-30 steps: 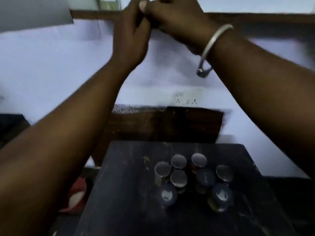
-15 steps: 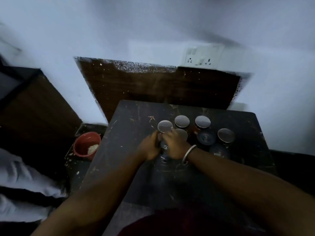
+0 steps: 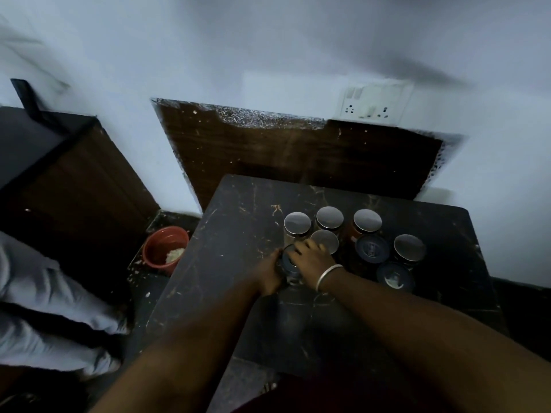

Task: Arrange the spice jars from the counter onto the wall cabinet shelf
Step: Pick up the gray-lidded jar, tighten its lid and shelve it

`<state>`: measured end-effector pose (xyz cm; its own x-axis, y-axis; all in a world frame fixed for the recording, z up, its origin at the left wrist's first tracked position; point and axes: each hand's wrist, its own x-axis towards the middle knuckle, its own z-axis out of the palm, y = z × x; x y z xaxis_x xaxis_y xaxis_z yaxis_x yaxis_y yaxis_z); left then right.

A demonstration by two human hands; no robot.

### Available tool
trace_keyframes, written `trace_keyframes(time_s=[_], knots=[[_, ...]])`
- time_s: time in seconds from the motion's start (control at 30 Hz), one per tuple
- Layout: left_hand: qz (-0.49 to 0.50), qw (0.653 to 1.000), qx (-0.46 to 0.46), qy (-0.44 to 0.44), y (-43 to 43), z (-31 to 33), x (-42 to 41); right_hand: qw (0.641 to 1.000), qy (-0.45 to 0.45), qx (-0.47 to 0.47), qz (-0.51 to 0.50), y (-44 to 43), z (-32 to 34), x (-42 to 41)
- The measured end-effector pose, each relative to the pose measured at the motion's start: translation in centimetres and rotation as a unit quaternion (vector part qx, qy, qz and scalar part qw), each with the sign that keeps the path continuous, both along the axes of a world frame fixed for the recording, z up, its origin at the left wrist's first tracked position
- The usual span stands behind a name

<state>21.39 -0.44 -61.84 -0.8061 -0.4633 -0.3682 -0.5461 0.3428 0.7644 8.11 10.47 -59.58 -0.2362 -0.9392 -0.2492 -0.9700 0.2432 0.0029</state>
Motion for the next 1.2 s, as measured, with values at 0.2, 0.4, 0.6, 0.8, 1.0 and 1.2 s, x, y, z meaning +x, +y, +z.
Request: trace_keyframes(time_s=[0.2,0.4,0.6,0.8,1.0,1.2], knots=[[-0.029,0.997,-0.071,0.01,1.7,-0.4,0.1,0.998,0.038,-0.004,0.055,1.9,-1.0,0.9],[0.064,0.979,0.135,0.138,2.7,1.1,2.2,0.984,-0.128,-0.113,0.047,5.0,2.1,1.1],[0.107,0.924,0.243,0.276,3.0,12.0,1.0,0.815,-0.434,-0.373,-0.087,6.0,12.6,-0.8],[0.074,0.848,0.369,0.374,7.2,23.4,-0.9,0.597,-0.579,-0.551,-0.074,6.7,21.7,0.1],[0.003,0.735,0.542,0.407,10.5,29.0,-0.1,0.506,-0.713,-0.482,-0.053,9.0,24.6,1.7],[0.063,0.769,0.462,0.436,12.8,30.3,0.8,0.459,-0.739,-0.491,-0.042,11.0,26.1,2.9]])
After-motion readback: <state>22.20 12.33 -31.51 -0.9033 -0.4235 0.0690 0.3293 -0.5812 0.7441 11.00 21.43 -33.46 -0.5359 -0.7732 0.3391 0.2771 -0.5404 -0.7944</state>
